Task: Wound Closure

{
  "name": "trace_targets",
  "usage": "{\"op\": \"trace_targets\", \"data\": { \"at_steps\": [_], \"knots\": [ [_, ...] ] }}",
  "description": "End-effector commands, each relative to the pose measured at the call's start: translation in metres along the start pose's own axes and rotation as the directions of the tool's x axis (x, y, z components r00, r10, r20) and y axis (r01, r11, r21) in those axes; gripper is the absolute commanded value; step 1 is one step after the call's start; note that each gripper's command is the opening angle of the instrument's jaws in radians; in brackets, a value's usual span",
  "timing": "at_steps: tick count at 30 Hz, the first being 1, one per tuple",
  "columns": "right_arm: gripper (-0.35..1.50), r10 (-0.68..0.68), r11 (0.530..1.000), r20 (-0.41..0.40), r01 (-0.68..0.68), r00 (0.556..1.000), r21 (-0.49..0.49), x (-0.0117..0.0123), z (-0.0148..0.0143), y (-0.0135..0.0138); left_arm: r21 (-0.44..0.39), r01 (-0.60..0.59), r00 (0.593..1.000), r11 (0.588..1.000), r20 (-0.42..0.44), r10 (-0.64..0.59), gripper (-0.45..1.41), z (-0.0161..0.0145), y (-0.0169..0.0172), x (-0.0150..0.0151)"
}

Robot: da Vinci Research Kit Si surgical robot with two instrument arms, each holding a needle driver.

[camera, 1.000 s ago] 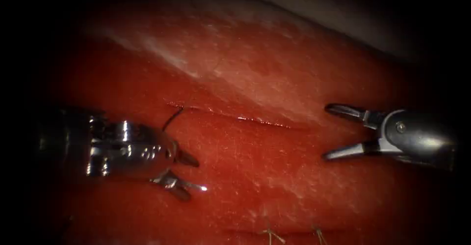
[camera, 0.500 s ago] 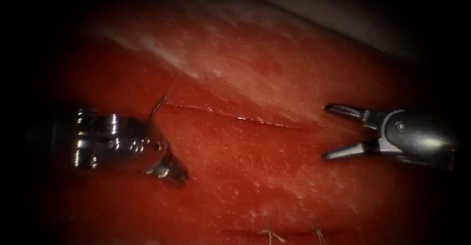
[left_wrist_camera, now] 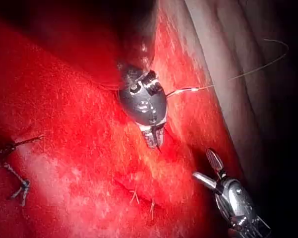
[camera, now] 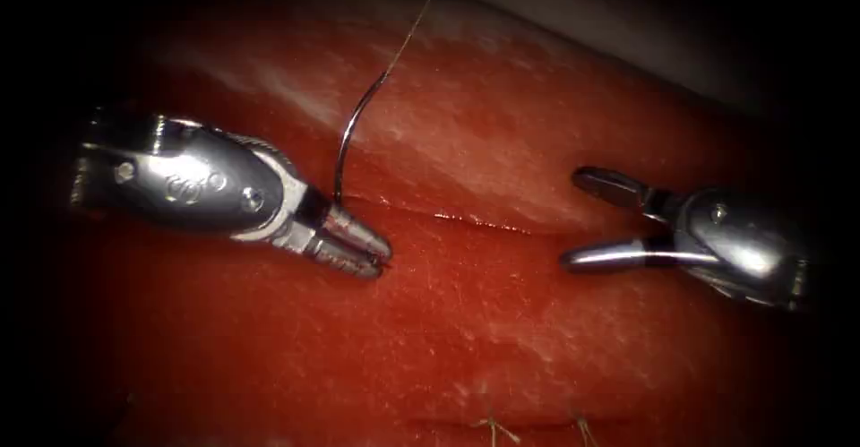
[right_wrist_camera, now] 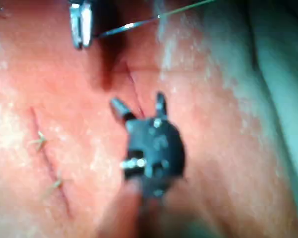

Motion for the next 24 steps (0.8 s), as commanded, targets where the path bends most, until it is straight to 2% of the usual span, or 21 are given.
{"op": "trace_targets", "data": {
  "at_steps": [1,4,9,16,24],
  "knots": [
    [0.66,0.04,0.999,-0.021,-0.04,0.999,0.013,-0.0001,0.0012,-0.0001,0.008,-0.008,1.0,1.0,-0.016,0.008,-0.35,0.0008,0.0001,-0.0004],
    [0.66,0.173,0.984,-0.079,-0.169,0.982,0.057,0.0001,0.0019,0.0002,0.039,-0.039,0.997,0.999,-0.063,0.041,-0.35,0.0006,0.0004,-0.0002],
    [0.74,0.325,0.943,-0.116,-0.312,0.938,0.119,0.0003,0.0041,-0.0001,0.053,-0.084,0.983,0.995,-0.157,0.092,-0.35,0.0007,0.0006,0.0002],
    [0.76,0.392,0.913,-0.129,-0.367,0.911,0.179,0.0006,0.007,-0.0012,0.073,-0.135,0.961,0.988,-0.233,0.149,-0.35,0.0014,0.0008,0.0008],
    [0.74,0.455,0.884,-0.191,-0.415,0.87,0.216,0.002,0.0088,-0.002,0.072,-0.165,0.952,0.984,-0.249,0.178,-0.35,0.0023,0.0011,0.0006]
  ]
}}
